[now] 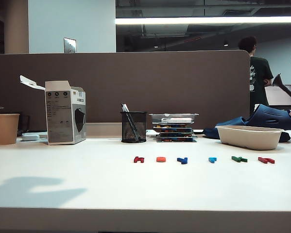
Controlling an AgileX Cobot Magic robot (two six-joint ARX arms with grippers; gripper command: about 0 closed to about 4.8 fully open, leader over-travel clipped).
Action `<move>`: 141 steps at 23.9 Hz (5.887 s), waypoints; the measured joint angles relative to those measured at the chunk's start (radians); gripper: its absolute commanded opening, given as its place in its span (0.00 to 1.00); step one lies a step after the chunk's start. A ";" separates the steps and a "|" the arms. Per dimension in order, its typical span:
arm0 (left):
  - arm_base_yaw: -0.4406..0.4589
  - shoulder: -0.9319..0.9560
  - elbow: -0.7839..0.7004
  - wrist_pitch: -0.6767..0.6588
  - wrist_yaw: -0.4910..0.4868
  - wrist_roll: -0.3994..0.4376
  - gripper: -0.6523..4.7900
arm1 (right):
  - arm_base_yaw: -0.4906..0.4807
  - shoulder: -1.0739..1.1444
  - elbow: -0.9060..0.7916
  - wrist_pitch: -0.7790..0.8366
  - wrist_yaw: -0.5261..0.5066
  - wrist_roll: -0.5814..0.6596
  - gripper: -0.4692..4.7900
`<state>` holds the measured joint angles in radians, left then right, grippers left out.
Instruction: Select the appropriate letters from the row of letter magnets placed on the table to arrange into the word "sky".
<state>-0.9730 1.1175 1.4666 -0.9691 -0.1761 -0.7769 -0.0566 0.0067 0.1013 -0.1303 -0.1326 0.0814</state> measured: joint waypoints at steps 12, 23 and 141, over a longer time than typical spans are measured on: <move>0.000 0.000 0.000 0.000 0.000 0.000 0.11 | 0.013 0.506 0.711 -0.348 -0.187 0.002 0.08; 0.000 0.001 0.000 0.000 0.000 0.000 0.11 | 0.228 0.961 1.078 -0.334 -0.277 0.163 0.09; 0.000 0.000 0.000 0.000 0.000 0.000 0.11 | 0.719 2.055 1.427 -0.771 0.110 0.377 0.25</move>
<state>-0.9730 1.1179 1.4666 -0.9688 -0.1764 -0.7765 0.6621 2.0621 1.5288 -0.9012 -0.0227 0.4580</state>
